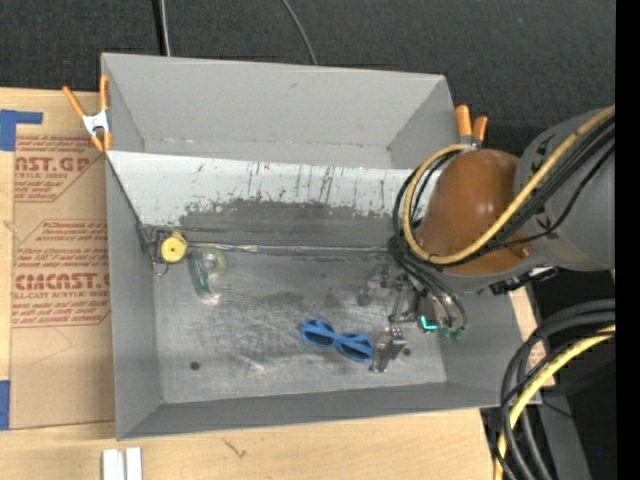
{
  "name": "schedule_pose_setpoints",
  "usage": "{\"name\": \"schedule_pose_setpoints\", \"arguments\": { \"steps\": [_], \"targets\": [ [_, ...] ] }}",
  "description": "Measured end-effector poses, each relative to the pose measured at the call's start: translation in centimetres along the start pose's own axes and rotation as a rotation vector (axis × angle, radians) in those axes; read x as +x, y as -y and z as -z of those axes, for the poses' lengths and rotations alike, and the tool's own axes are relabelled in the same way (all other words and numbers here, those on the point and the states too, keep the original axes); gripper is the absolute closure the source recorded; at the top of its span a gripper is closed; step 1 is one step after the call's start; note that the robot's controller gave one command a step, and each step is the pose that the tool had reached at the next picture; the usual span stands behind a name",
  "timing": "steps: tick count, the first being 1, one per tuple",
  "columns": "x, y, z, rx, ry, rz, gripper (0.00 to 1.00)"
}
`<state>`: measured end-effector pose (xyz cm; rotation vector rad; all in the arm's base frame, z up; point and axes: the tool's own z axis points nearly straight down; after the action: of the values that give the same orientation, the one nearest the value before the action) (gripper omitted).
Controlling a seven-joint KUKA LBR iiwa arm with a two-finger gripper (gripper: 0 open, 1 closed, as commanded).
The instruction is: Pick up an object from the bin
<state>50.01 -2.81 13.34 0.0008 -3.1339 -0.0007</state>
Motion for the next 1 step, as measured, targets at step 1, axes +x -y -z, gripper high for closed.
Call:
{"name": "schedule_pose_setpoints", "arguments": {
  "steps": [1],
  "targets": [
    [1.21,-4.41,-5.69,-0.001,0.009,-0.121,0.0]
  ]
}}
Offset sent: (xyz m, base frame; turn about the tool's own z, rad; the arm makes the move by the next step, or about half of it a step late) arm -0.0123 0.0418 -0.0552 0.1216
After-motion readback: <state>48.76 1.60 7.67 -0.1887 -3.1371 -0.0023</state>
